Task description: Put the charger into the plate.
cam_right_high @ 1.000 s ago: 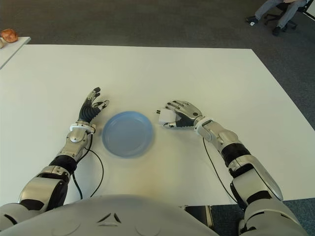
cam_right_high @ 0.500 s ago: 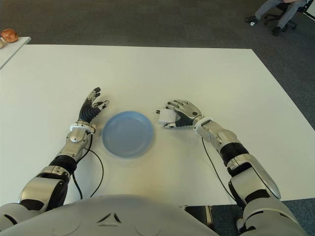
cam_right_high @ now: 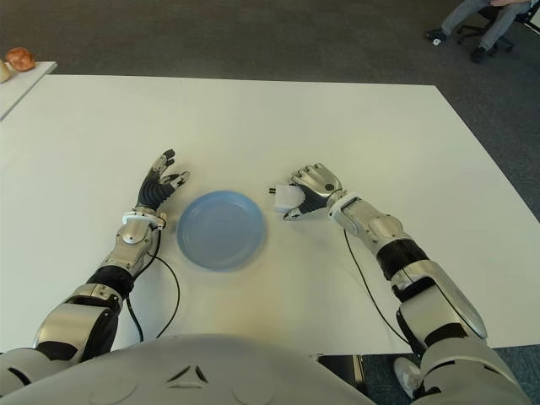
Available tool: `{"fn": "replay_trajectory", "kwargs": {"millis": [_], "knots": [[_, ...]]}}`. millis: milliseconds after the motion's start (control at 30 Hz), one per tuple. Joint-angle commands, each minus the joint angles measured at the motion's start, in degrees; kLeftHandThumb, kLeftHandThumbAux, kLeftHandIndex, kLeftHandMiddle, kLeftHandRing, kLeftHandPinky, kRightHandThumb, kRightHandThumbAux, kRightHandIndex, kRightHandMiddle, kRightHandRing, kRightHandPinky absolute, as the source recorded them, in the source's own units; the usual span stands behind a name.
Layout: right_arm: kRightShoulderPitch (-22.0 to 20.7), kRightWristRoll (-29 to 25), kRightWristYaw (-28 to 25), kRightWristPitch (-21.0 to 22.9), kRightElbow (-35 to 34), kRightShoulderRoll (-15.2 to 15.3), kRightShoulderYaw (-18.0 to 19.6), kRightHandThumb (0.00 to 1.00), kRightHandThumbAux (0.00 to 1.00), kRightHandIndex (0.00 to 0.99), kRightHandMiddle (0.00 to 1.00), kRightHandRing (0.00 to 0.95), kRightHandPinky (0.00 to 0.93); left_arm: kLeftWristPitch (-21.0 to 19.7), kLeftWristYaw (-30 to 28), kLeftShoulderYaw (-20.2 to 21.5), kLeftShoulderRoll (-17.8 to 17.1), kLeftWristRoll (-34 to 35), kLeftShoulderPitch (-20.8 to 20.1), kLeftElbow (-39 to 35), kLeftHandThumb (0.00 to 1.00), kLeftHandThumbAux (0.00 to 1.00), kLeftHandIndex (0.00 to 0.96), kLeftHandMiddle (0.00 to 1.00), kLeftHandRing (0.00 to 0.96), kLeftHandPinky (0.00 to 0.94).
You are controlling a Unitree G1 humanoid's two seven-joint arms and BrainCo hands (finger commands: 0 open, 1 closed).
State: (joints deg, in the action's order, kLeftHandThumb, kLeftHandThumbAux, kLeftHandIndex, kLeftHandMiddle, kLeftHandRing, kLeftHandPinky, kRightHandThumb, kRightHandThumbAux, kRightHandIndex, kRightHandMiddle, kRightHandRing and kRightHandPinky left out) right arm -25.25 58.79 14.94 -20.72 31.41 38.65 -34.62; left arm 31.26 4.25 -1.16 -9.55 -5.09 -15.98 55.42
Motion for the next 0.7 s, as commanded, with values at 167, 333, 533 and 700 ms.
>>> {"fn": "replay_trajectory", "kwargs": {"millis": [167,333,533,700], "knots": [[3.3,3.6,-5.0,4.7,-7.9,3.2,0.3,0.731,0.704,0.444,0.831,0.839,0.864,-5.6,-0.4,-1.4,1.1,-1.8,3.9,5.0,0.000,0.646,0.039,0.061,0.052,0.033],[3.5,3.7,-6.4,5.1,-9.3,3.7,0.6,0.734,0.706,0.443,0.847,0.847,0.862,-6.0,-0.4,-1.4,1.3,-1.7,3.6,5.3,0.000,0.642,0.040,0.058,0.048,0.027],[3.3,3.9,-7.9,5.3,-10.7,4.2,1.2,0.734,0.708,0.442,0.854,0.848,0.857,-5.7,-0.7,-1.2,1.4,-1.5,3.0,6.2,0.000,0.647,0.038,0.057,0.046,0.027],[3.4,4.5,-8.2,5.6,-11.2,4.3,1.6,0.734,0.709,0.442,0.858,0.849,0.858,-5.1,-0.8,-1.1,1.5,-1.3,2.7,6.7,0.000,0.647,0.034,0.057,0.044,0.018]]}}
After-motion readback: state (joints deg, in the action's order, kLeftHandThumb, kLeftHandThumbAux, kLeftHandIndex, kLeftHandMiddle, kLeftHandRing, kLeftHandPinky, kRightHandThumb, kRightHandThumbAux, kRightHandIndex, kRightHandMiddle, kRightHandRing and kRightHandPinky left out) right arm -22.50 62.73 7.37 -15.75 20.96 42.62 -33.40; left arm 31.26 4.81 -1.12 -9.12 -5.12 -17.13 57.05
